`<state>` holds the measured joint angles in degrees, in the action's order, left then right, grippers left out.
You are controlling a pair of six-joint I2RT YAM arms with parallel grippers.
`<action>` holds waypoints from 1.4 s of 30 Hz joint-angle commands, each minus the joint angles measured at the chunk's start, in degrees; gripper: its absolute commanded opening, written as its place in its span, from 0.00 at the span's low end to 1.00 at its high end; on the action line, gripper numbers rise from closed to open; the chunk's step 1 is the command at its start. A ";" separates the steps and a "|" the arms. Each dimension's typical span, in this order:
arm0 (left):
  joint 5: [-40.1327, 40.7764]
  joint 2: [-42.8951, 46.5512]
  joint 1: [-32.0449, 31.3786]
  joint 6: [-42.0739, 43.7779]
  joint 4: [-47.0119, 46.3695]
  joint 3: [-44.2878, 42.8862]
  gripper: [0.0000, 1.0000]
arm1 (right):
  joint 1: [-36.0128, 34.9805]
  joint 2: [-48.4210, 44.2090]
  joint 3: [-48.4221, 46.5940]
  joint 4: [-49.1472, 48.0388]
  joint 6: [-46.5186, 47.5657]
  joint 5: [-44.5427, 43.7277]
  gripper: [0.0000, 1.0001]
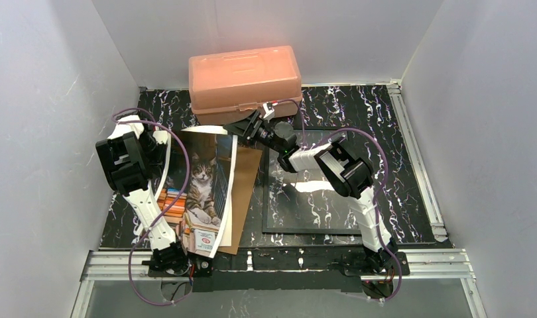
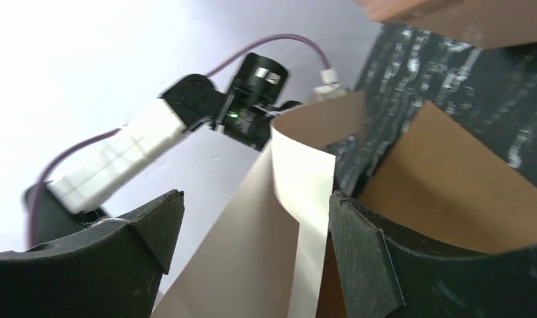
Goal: Put the photo into the frame
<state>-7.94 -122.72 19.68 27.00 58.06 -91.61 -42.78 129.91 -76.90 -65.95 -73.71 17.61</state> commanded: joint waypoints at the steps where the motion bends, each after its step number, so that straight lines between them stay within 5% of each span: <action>1: -3.43 -3.50 -0.61 0.93 -4.16 2.93 0.00 | -0.26 0.22 -0.35 -12.28 -8.01 2.21 0.88; 24: -3.64 -2.89 -0.61 1.26 -4.48 3.71 0.00 | -2.41 3.29 -4.99 -9.27 -12.55 3.79 0.85; 42: -3.65 -2.46 -0.61 1.29 -4.77 4.51 0.00 | -1.51 -8.50 -8.22 22.67 12.13 2.43 0.33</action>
<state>-8.05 -122.06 19.68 27.44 57.19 -90.67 -44.29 123.50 -81.06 -50.76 -68.16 20.21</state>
